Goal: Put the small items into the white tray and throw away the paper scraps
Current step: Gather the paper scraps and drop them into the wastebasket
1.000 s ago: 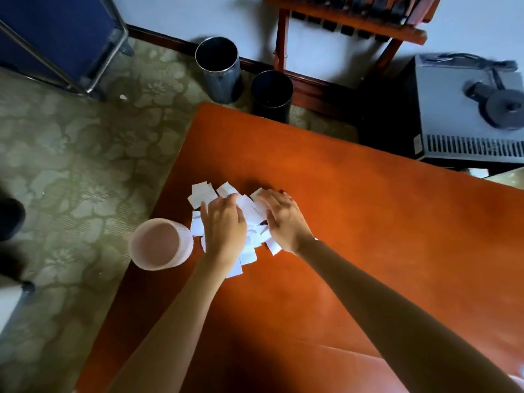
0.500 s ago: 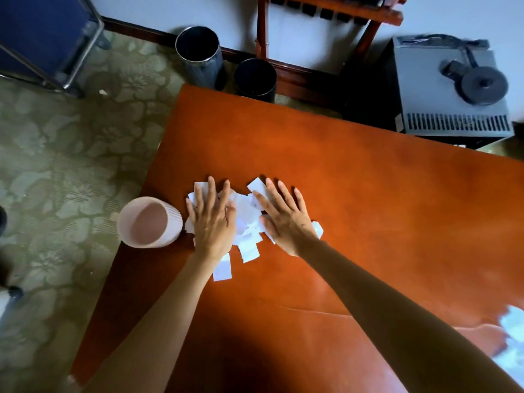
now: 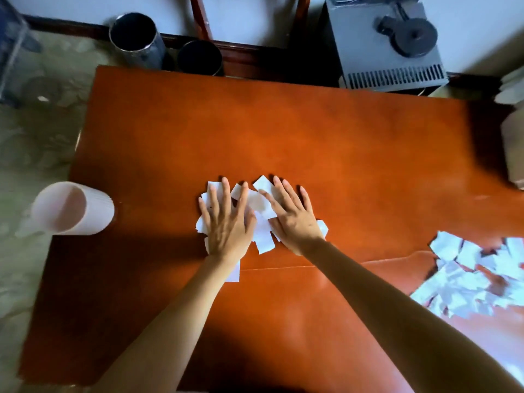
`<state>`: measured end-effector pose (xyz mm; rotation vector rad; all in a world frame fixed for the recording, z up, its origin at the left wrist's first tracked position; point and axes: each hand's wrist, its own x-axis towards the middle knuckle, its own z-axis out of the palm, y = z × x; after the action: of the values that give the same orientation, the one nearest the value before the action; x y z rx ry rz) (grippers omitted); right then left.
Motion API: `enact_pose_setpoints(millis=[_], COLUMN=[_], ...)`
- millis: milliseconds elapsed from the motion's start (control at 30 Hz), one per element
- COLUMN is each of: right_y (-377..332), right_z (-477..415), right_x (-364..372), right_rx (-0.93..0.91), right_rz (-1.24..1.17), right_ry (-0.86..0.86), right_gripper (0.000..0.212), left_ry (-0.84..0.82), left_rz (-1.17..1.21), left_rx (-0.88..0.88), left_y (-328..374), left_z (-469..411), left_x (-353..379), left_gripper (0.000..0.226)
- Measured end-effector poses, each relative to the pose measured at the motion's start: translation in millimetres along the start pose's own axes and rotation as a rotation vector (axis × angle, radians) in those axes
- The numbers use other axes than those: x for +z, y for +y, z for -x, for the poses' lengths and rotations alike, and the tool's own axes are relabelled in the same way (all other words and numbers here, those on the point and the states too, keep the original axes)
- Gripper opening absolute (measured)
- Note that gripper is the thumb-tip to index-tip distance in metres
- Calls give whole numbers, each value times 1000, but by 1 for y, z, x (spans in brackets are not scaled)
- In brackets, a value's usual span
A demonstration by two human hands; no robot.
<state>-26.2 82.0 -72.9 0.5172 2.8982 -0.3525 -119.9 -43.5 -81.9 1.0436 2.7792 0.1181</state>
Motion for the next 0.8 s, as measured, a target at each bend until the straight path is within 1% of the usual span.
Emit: enact_pose_setpoints(millis=[133, 200, 300, 367, 433, 533, 567, 633, 733, 800], right_y=[49, 79, 132, 165, 196, 237, 249, 276, 306, 322], right_z=[42, 66, 106, 130, 155, 186, 198, 218, 243, 255], right_x=[-4, -5, -7, -10, -17, -25, -27, -25, -26, -27], right_rx=[79, 94, 130, 170, 191, 186, 201, 215, 247, 271], right_rz=[-35, -8, 96, 118, 82, 5, -5, 4, -48, -78], right_ry=[73, 86, 28, -8, -52, -21, -31, -45, -28, -38], right_gripper=[44, 41, 48, 52, 54, 74, 72, 57, 58, 53], left_ry=[-24, -40, -51, -49, -47, -67, -72, -77, -76, -78], left_rz=[12, 19, 25, 31, 38, 48, 50, 59, 54, 63], left_rx=[51, 73, 105, 109, 106, 93, 85, 61, 41, 36], left_y=[67, 101, 158, 196, 239, 296, 313, 342, 374, 393], left_z=[5, 11, 26, 37, 50, 70, 75, 84, 96, 101], left_x=[7, 12, 21, 26, 33, 43, 46, 51, 56, 59], left_gripper=[55, 54, 53, 53, 52, 52, 51, 51, 52, 52])
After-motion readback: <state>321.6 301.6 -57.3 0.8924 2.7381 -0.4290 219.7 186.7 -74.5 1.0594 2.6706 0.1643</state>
